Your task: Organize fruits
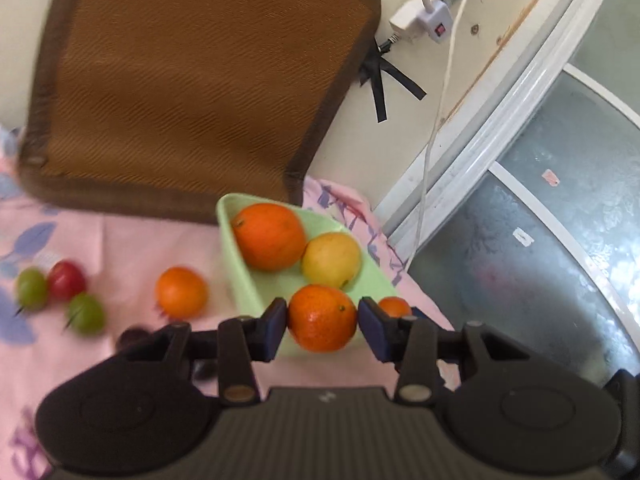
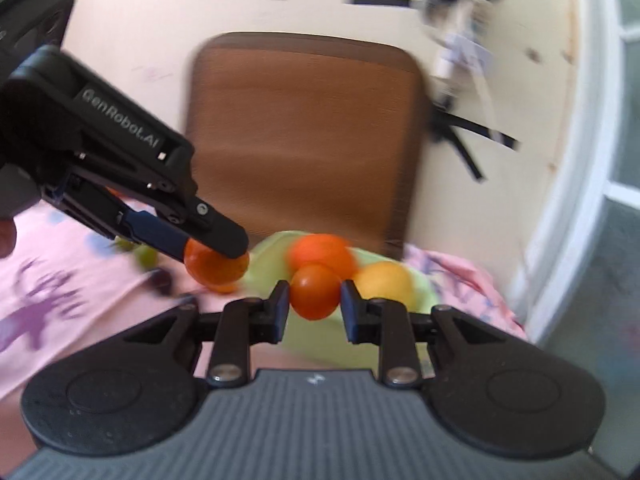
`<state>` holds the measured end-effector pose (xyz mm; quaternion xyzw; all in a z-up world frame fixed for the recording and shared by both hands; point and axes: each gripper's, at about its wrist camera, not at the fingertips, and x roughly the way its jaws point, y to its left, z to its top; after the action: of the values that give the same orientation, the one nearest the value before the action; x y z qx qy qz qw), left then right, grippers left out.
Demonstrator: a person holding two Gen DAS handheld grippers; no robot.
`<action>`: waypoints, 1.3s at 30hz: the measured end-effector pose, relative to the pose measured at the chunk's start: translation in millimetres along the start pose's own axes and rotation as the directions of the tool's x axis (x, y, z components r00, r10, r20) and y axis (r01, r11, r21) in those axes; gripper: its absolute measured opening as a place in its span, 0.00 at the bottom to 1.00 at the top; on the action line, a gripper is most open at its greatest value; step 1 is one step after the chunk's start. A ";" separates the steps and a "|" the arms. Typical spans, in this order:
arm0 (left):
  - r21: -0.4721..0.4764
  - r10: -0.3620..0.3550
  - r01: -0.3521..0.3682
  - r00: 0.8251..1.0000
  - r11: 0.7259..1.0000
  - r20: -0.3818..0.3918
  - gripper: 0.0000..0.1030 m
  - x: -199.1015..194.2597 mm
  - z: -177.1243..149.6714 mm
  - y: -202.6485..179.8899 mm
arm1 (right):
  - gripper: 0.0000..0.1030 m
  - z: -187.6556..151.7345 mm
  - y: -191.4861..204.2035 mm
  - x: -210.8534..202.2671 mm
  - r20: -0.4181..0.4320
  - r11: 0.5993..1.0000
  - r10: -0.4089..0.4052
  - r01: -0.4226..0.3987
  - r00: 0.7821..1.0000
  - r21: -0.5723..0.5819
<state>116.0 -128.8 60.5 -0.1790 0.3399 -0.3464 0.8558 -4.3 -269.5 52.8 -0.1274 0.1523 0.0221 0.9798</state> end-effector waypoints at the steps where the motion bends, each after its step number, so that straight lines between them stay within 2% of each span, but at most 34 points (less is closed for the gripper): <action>1: 0.002 0.008 -0.008 1.000 1.000 -0.006 0.39 10.9 3.9 -3.5 | 0.29 0.8 -10.1 5.3 -0.002 0.999 -0.009 0.009 1.000 0.031; 6: 0.011 0.083 -0.082 0.995 0.997 -0.057 0.39 49.8 4.7 -7.6 | 0.29 -4.8 -30.8 30.4 -0.032 0.996 -0.025 0.028 0.999 0.085; 12: 0.061 0.119 -0.116 0.991 0.991 -0.057 0.40 59.4 0.2 -16.4 | 0.31 -11.9 -36.4 37.0 -0.030 0.995 -0.017 0.020 0.999 0.102; 14: 0.066 0.123 -0.119 0.991 0.991 -0.060 0.40 60.9 -0.6 -18.2 | 0.39 -12.9 -37.3 37.8 -0.026 0.994 -0.020 0.022 0.999 0.103; 16: 0.057 0.119 -0.115 0.991 0.992 -0.059 0.42 58.7 -1.1 -18.1 | 0.55 -14.2 -37.3 35.3 -0.018 0.993 -0.025 0.027 1.000 0.112; 19: 0.042 0.105 -0.104 0.994 0.994 -0.042 0.42 47.2 -1.3 -17.7 | 0.56 -15.7 -39.2 32.9 0.000 0.992 -0.031 0.031 1.000 0.125; 23: 0.023 0.101 -0.102 0.994 0.995 0.032 0.42 8.0 -6.8 -9.5 | 0.54 -17.5 -36.7 27.9 0.029 0.990 -0.054 0.050 0.998 0.133; 26: 0.036 0.175 -0.177 0.982 0.983 0.065 0.42 -24.4 -22.5 -2.2 | 0.54 -19.1 -36.1 23.8 0.050 0.987 -0.080 0.072 0.996 0.146; 30: 0.058 0.285 -0.289 0.956 0.955 0.068 0.42 -55.1 -55.2 5.9 | 0.54 -21.2 -37.4 20.2 0.064 0.983 -0.093 0.081 0.994 0.167; 34: 0.083 0.363 -0.365 0.931 0.927 0.042 0.42 -67.8 -78.2 8.5 | 0.54 -18.8 -33.6 13.8 0.024 0.977 -0.066 0.059 0.998 0.203; 39: 0.136 0.423 -0.429 0.903 0.893 0.068 0.42 -77.4 -96.3 5.1 | 0.55 -25.2 -14.3 -16.6 0.002 0.962 0.000 -0.001 1.000 0.274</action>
<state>9.6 -76.8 25.3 -0.0428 0.3287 -0.1714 0.9278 -26.3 -289.9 38.2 0.0094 0.1529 0.0011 0.9882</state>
